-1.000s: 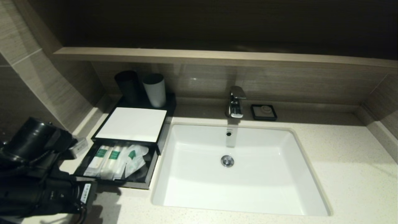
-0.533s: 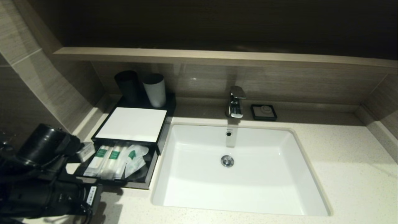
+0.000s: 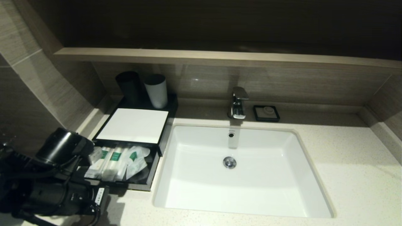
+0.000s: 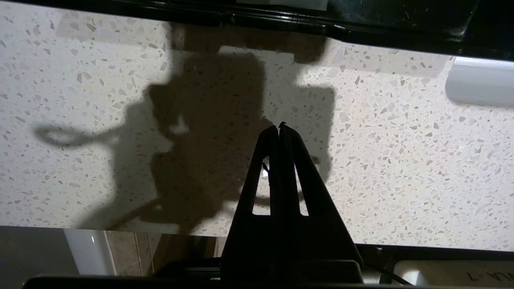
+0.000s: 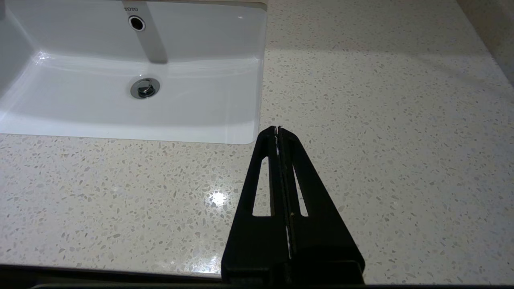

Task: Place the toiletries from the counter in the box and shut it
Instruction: Close the drawer

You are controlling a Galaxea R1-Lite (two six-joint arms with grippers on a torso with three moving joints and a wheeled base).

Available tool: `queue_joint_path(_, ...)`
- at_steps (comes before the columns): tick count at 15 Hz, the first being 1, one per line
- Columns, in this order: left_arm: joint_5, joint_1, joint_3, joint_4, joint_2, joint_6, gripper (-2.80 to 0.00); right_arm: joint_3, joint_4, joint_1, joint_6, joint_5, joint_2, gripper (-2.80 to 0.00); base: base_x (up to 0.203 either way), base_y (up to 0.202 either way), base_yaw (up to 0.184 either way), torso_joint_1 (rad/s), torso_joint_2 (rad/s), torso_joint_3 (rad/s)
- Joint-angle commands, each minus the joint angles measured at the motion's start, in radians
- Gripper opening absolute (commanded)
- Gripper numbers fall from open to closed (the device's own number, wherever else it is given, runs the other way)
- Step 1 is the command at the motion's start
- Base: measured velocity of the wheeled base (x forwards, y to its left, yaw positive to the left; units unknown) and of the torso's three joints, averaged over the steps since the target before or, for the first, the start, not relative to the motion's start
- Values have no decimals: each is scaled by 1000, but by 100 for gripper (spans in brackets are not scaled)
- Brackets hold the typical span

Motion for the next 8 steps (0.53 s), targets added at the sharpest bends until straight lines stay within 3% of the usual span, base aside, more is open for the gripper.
queue_joint_path(1,1,9,8,-12,34,-1,-280,0,0,0,0,0,1,-280,0,0,0,0,0,0)
queue_joint_path(8,0,32,-5,-123,113,17,-280,0,0,0,0,0,1,-280,0,0,0,0,0,0)
